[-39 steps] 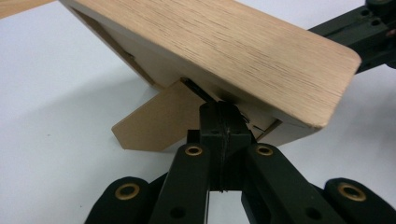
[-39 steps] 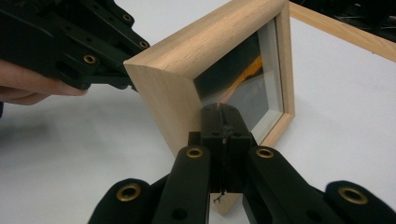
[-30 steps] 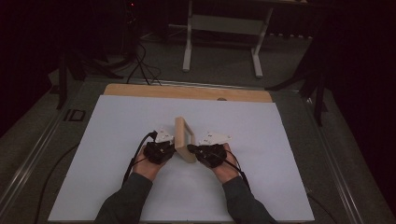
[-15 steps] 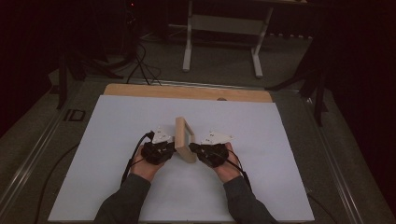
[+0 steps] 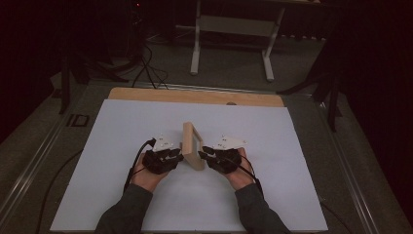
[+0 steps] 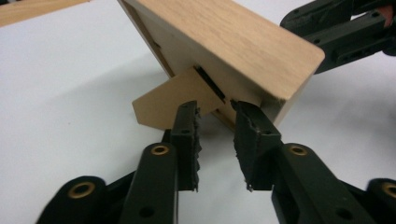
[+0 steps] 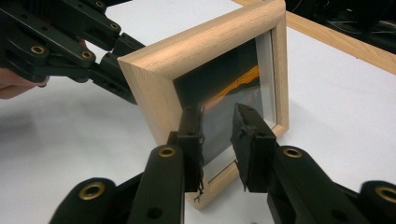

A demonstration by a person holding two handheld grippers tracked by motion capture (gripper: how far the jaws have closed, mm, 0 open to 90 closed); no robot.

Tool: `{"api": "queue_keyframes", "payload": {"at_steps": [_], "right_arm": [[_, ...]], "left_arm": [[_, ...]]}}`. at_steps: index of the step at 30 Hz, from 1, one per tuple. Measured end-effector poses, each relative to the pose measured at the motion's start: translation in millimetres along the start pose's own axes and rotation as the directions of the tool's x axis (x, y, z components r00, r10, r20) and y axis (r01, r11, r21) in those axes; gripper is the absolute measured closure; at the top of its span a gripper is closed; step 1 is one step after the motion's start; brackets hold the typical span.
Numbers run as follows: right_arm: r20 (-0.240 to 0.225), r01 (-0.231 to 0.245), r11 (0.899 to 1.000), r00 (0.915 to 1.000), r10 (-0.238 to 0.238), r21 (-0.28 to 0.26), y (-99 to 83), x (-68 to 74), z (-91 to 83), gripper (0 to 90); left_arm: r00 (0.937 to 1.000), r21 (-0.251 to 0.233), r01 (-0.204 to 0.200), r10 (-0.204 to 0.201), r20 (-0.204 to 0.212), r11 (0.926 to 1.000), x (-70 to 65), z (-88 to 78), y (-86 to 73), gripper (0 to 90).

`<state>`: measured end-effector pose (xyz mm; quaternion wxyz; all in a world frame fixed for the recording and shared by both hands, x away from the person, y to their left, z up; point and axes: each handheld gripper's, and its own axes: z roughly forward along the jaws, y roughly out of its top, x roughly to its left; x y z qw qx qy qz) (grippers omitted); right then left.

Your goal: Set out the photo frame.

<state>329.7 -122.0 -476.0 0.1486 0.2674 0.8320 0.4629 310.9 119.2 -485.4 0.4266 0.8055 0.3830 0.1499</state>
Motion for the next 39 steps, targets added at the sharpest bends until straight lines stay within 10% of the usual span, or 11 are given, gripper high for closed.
{"api": "queue_keyframes", "payload": {"at_steps": [39], "right_arm": [[0.017, -0.026, 1.0, 0.9995, 0.026, -0.006, -2.0, -8.0, -5.5, 59.7]], "left_arm": [[0.9976, -0.018, 0.036, -0.035, 0.059, 0.9992, -9.3, -21.8, -2.5, 42.7]]}}
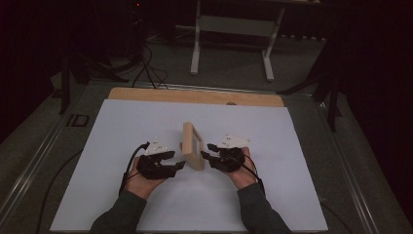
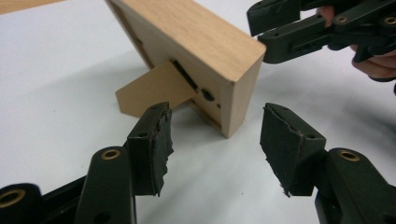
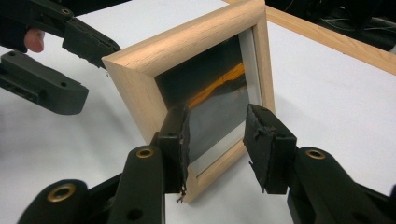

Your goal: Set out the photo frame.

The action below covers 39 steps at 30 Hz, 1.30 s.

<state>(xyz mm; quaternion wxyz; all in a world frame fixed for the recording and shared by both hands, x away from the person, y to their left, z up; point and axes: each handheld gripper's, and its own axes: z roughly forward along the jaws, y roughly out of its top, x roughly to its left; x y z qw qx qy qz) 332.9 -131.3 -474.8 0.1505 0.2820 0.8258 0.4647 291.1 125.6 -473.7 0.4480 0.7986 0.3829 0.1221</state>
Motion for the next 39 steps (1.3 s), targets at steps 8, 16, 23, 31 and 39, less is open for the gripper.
{"api": "queue_keyframes", "payload": {"at_steps": [8, 16, 23, 31, 39], "right_arm": [[0.004, -0.001, 1.0, 1.0, 0.001, -0.003, 0.0, -1.0, -1.0, 59.1], [0.013, -0.004, 1.0, 0.9999, 0.004, -0.008, 0.0, -2.4, -3.0, 58.8], [0.012, -0.004, 1.0, 0.9999, 0.004, -0.009, 0.0, -2.5, -3.0, 58.6], [0.015, -0.005, 1.0, 0.9999, 0.005, -0.012, 0.3, -3.2, -4.1, 58.5], [0.02, -0.014, 1.0, 0.9997, 0.014, -0.023, 0.8, -6.2, -7.8, 58.2]], "left_arm": [[0.9999, -0.011, -0.011, 0.011, -0.008, 0.9999, -7.2, 4.8, 9.3, 40.0], [0.9993, -0.007, -0.005, 0.004, -0.038, 1.0, -12.0, 13.3, 16.5, 33.0], [0.9987, -0.014, 0.007, -0.008, -0.05, 0.9999, -14.9, 17.9, 22.2, 28.8], [0.998, 0.0, 0.02, -0.02, -0.061, 0.9998, -16.5, 27.1, 24.4, 26.6], [0.9967, 0.003, 0.047, -0.046, -0.067, 0.9989, -15.1, 37.2, 26.5, 27.7]]}}
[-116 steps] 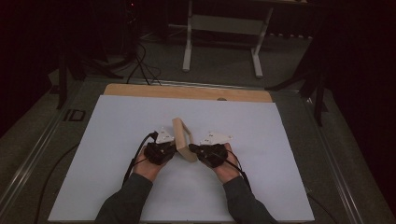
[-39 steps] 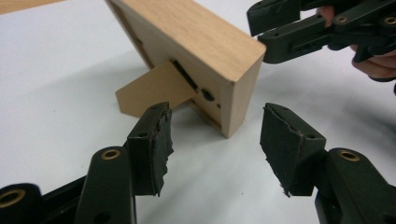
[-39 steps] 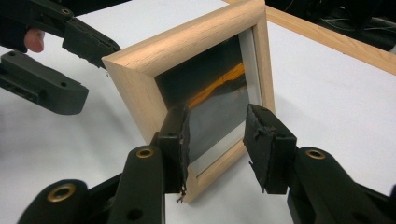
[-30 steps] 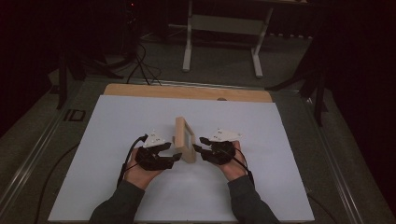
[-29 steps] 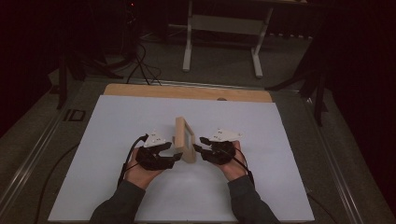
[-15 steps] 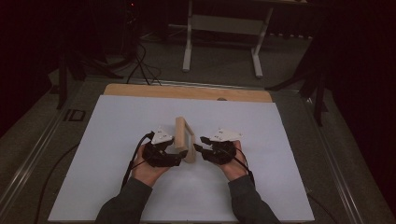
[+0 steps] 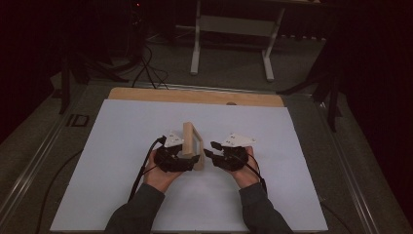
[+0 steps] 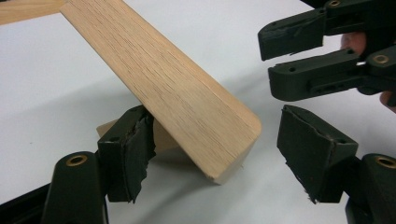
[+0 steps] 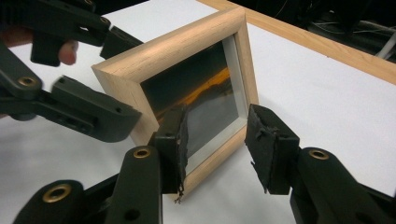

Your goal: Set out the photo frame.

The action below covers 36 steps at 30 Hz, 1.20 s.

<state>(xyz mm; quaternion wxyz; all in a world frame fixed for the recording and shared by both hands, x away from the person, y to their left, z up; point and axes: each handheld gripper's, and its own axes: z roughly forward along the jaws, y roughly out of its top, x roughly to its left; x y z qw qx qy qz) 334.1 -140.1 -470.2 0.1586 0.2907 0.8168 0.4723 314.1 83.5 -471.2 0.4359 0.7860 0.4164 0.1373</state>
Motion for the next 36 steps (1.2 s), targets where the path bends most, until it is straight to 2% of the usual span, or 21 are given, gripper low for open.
{"api": "queue_keyframes", "payload": {"at_steps": [8, 18, 36], "right_arm": [[0.005, -0.007, 1.0, 1.0, 0.007, -0.011, 0.6, -2.3, -3.1, 57.7], [0.007, -0.009, 1.0, 0.9999, 0.009, -0.013, 0.6, -3.8, -4.2, 57.5], [0.012, -0.015, 1.0, 0.9998, 0.015, -0.021, 0.9, -5.7, -6.7, 56.4]], "left_arm": [[0.9997, -0.003, 0.017, -0.017, -0.019, 0.9999, 0.3, 4.8, 0.9, 29.3], [0.9992, -0.002, 0.033, -0.033, -0.023, 0.9994, 1.6, 6.5, 1.5, 31.8], [0.9984, 0.007, 0.045, -0.045, -0.035, 0.9989, 2.5, 10.0, 1.1, 38.3]]}}
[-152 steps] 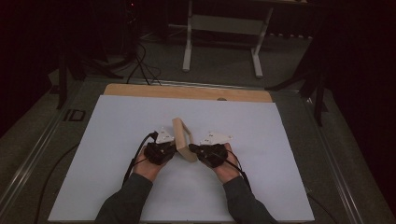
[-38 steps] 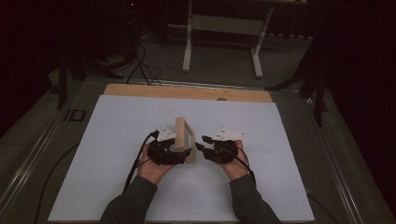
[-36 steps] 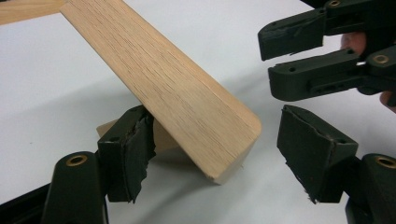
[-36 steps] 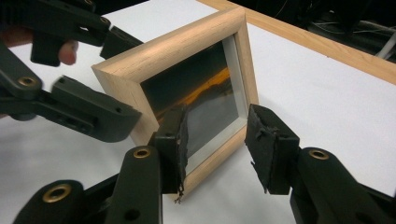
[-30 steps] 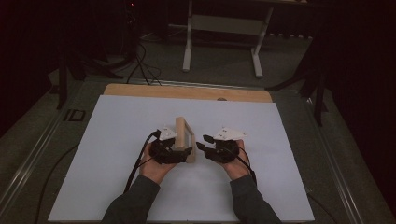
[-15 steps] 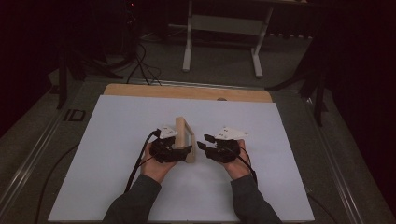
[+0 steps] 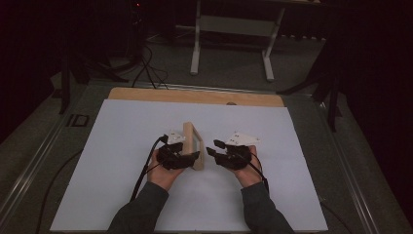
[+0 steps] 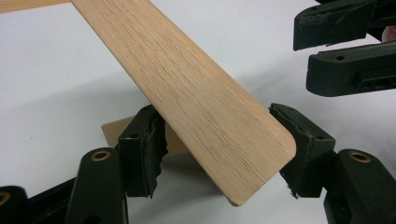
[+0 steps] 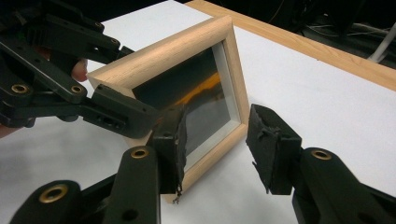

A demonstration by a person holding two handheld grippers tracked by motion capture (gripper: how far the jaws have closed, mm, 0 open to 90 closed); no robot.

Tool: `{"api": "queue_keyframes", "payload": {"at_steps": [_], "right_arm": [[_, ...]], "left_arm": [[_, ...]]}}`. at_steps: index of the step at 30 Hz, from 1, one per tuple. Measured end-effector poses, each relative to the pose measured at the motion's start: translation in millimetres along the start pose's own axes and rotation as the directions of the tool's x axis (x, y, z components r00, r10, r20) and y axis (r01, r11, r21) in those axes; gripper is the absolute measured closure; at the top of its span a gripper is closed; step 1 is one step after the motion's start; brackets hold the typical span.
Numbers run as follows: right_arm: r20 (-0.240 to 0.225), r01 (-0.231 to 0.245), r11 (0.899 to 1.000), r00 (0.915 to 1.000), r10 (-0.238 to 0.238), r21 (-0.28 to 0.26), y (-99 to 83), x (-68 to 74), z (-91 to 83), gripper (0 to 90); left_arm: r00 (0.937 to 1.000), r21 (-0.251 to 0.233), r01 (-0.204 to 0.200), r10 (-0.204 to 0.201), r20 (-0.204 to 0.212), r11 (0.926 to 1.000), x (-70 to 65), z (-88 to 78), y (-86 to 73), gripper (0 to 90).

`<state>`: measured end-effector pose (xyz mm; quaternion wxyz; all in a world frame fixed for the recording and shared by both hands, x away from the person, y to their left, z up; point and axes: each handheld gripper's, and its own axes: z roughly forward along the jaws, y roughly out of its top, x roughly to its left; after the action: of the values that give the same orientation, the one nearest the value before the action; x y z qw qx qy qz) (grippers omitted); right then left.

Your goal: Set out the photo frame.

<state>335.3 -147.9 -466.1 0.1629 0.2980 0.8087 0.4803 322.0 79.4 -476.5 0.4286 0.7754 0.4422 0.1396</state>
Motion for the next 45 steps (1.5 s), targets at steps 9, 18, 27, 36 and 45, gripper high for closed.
{"api": "queue_keyframes", "payload": {"at_steps": [9, 18, 27, 36, 45], "right_arm": [[0.003, -0.004, 1.0, 1.0, 0.004, -0.006, 0.6, -1.1, -1.7, 56.0], [0.007, -0.003, 1.0, 1.0, 0.003, -0.015, 2.0, -1.9, -4.5, 55.6], [0.015, -0.004, 1.0, 0.9999, 0.004, -0.019, 3.2, -2.5, -6.5, 54.7], [0.018, -0.009, 1.0, 0.9998, 0.009, -0.024, 3.4, -3.3, -7.4, 54.3], [0.023, -0.008, 1.0, 0.9997, 0.009, -0.027, 3.6, -4.1, -8.2, 53.9]], "left_arm": [[1.0, -0.002, 0.004, -0.004, -0.002, 1.0, -0.3, 0.2, 0.1, 38.6], [0.9999, 0.0, 0.011, -0.011, -0.007, 0.9999, -1.2, 0.3, 0.4, 39.6], [0.9998, -0.011, 0.005, -0.005, -0.018, 0.9999, -2.1, -0.5, 0.5, 44.8], [0.9994, -0.021, -0.006, 0.005, -0.034, 0.9998, -3.4, -1.1, 0.0, 48.7], [0.999, -0.032, -0.005, 0.004, -0.045, 0.9995, -3.5, -2.0, -0.6, 53.0]]}}
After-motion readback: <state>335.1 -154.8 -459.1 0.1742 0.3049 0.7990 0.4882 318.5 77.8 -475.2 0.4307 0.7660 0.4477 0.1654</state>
